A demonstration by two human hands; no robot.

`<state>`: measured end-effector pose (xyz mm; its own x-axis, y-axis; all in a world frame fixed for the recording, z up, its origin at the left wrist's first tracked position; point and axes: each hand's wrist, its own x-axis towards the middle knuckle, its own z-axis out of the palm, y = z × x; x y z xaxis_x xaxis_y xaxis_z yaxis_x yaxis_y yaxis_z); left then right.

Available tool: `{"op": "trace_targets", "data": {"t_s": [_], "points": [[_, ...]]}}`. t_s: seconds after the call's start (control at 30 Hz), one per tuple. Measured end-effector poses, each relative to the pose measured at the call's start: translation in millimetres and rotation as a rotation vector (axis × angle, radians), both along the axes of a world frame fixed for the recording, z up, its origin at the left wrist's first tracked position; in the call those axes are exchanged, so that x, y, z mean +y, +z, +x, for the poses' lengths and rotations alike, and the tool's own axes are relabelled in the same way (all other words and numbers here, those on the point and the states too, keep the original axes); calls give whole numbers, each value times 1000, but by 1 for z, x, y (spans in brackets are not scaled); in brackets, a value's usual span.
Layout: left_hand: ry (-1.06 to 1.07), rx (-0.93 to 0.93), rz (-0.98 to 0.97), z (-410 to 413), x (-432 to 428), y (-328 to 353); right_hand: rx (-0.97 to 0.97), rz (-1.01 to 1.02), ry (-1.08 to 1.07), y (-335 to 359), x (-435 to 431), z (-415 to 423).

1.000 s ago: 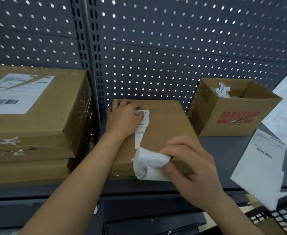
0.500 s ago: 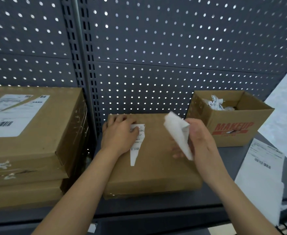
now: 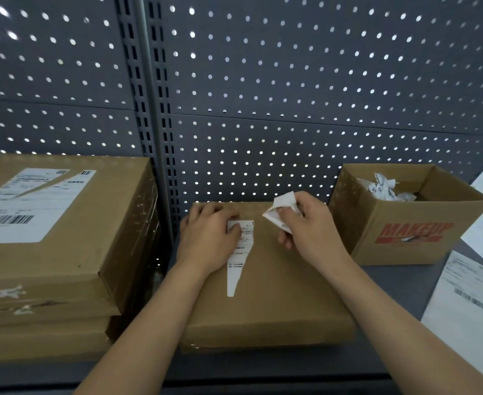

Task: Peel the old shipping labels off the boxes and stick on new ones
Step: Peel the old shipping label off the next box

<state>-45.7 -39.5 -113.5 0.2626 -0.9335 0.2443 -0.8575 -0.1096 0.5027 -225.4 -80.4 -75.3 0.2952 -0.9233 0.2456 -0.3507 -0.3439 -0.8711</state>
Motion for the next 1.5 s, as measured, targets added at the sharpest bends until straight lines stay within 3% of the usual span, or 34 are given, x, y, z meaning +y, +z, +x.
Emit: {"op": "trace_targets", "data": {"t_s": [0.17,0.27,0.5,0.8,0.93,1.1,1.5], "points": [[9,-2,-9,0,0,0,74,-114,-35,-9,-17,8],[9,1,-10,1,-1,-1,209,-27,53,-11,-27,11],[16,27,-16,2,-3,-2,116,16,85,-8,-34,24],[13,50,-28,2,0,-1,256,19,53,4,-32,37],[56,58,-59,3,-2,-1,185,46,22,3,-35,40],[101,94,-89,3,-3,-2,202,-155,28,-7,-34,35],[103,148,-100,8,0,-1,237,-278,84,-17,-39,31]]}}
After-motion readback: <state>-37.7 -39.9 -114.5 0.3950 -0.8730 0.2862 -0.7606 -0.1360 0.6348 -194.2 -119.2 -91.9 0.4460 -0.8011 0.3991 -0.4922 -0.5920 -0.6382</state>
